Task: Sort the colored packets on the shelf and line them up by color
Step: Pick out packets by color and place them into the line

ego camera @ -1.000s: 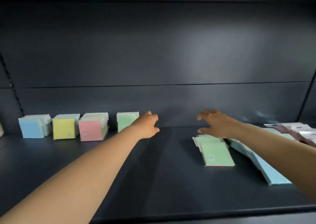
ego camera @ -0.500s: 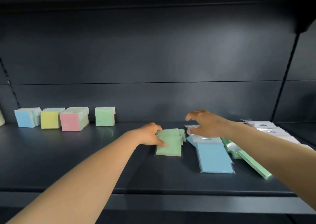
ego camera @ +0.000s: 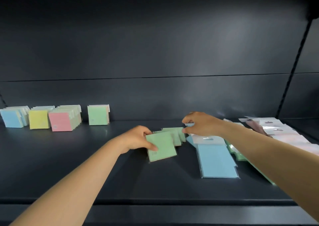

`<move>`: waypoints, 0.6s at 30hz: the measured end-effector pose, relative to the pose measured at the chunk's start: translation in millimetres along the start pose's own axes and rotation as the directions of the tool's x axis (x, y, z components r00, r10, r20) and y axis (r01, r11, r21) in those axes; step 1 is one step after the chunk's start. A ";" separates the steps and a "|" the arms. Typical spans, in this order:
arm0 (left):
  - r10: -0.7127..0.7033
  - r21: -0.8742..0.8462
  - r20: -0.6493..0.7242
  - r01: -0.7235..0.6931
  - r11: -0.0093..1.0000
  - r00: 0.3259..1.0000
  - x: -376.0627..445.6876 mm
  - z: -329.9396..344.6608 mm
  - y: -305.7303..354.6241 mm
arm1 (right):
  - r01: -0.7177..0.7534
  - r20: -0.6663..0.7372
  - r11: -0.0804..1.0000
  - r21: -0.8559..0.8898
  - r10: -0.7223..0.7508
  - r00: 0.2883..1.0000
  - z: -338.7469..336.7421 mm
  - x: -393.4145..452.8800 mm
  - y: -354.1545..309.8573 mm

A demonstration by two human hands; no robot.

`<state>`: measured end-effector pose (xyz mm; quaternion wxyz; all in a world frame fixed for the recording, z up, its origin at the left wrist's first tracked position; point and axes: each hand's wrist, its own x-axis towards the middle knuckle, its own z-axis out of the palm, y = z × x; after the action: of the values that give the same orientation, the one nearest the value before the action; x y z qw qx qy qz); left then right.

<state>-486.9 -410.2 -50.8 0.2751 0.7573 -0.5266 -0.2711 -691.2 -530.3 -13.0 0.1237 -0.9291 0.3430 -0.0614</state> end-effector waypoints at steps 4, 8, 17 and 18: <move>0.011 -0.476 -0.121 -0.067 0.877 0.993 -4.2 -8.7 -32.6 | -0.008 0.068 0.999 0.043 0.005 0.998 5.6 14.1 -4.6; -0.097 -0.765 -0.225 -0.114 0.634 0.970 1.7 -8.0 -52.7 | -0.020 0.194 1.000 0.010 0.018 0.981 14.5 29.9 -11.9; -0.287 -0.868 -0.339 -0.179 0.464 0.896 13.4 -17.2 -62.4 | -0.078 0.276 0.995 0.066 0.057 0.959 21.4 44.7 -20.5; -0.287 -0.866 -0.341 -0.181 0.466 0.895 13.3 -16.8 -62.5 | -0.095 0.287 0.992 0.080 0.068 0.956 22.6 45.5 -20.3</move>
<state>-430.7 -402.2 -84.5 0.7285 0.5618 -0.2080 -0.3324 -639.6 -540.8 -27.9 0.2171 -0.9066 0.3566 0.0617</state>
